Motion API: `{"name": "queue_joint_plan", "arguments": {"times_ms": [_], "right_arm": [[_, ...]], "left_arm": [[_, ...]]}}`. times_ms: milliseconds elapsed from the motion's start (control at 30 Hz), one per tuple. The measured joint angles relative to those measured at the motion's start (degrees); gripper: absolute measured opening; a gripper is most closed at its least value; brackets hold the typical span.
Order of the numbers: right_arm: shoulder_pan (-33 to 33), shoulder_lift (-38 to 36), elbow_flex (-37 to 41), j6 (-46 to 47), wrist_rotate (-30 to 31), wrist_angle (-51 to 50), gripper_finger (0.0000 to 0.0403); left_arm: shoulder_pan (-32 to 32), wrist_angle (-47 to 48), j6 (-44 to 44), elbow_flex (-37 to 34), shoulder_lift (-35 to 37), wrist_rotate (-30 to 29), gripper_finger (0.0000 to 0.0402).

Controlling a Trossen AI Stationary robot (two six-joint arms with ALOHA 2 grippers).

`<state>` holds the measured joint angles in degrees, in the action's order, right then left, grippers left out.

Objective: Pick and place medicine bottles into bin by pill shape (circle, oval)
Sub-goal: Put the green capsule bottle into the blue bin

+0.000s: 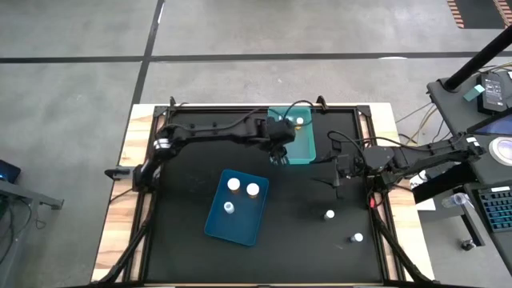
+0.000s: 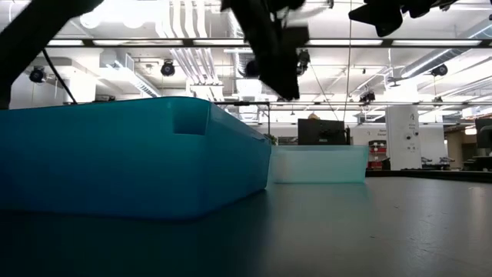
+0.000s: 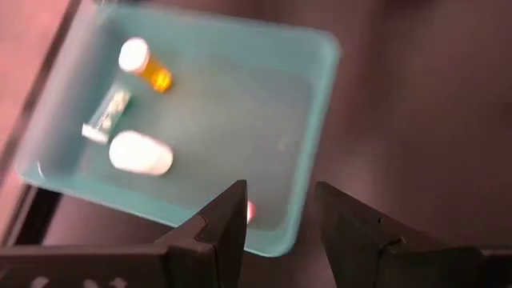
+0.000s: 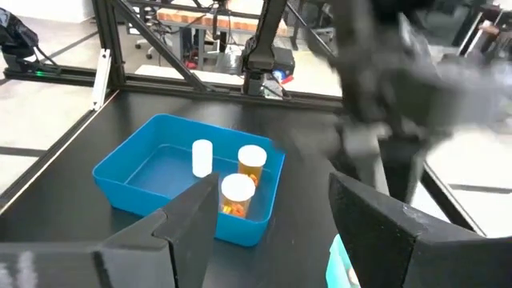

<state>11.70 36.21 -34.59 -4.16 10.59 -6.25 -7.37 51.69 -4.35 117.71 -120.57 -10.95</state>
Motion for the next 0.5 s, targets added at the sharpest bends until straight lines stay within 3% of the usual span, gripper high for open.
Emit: {"name": "queue_joint_plan", "arguments": {"times_ms": [267, 500], "right_arm": [[0.00, 0.40, 0.04, 4.10, 0.02, -1.56, 0.0226], [0.01, 1.53, 0.04, 7.33, 0.00, -1.75, 0.0226]], "left_arm": [[9.69, -0.44, 4.81, -1.91, 9.37, -3.34, 0.0130], [18.29, -5.80, 5.08, -13.32, 19.84, -5.92, 0.0130]]}}
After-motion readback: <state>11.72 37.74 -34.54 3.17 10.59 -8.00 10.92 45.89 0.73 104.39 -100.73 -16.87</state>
